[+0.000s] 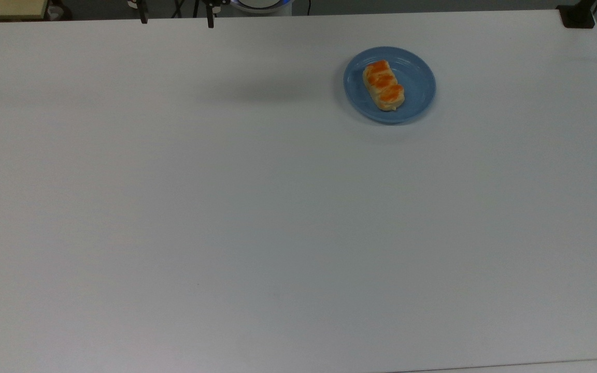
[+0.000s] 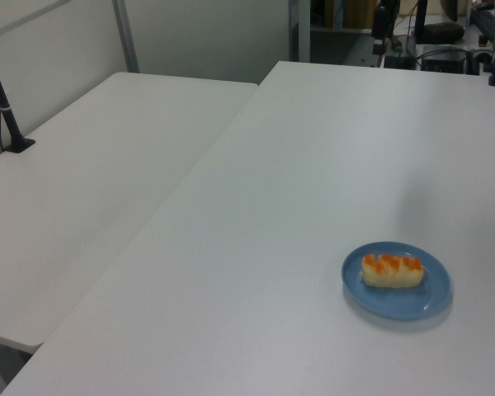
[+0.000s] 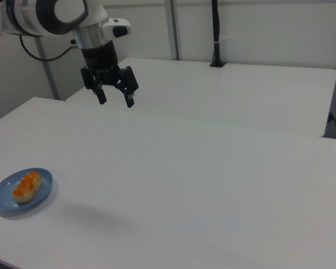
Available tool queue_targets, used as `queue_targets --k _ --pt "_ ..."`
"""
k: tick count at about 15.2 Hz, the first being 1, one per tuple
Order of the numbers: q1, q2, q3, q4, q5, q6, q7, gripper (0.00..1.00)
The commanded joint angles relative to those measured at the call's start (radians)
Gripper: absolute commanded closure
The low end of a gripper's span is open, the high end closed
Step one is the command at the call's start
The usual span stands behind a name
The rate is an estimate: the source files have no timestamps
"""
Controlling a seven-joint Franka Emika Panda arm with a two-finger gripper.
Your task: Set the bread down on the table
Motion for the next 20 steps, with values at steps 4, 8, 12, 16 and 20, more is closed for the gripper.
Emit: queue_targets --k 4,8,12,16,20 --pt "0.011 -0.006 -0.004 -0.004 0.023 -0.022 -0.007 0.0" --pt "0.011 -0.008 -0.003 -0.008 0.023 -0.025 -0.004 0.0" --pt "0.025 -0.009 -0.003 -0.004 0.013 -0.053 -0.007 0.0" --pt "0.025 -0.009 -0.004 -0.004 0.013 -0.054 -0.009 0.0" --pt "0.023 -0.009 -0.004 -0.004 0.01 -0.054 -0.027 0.0"
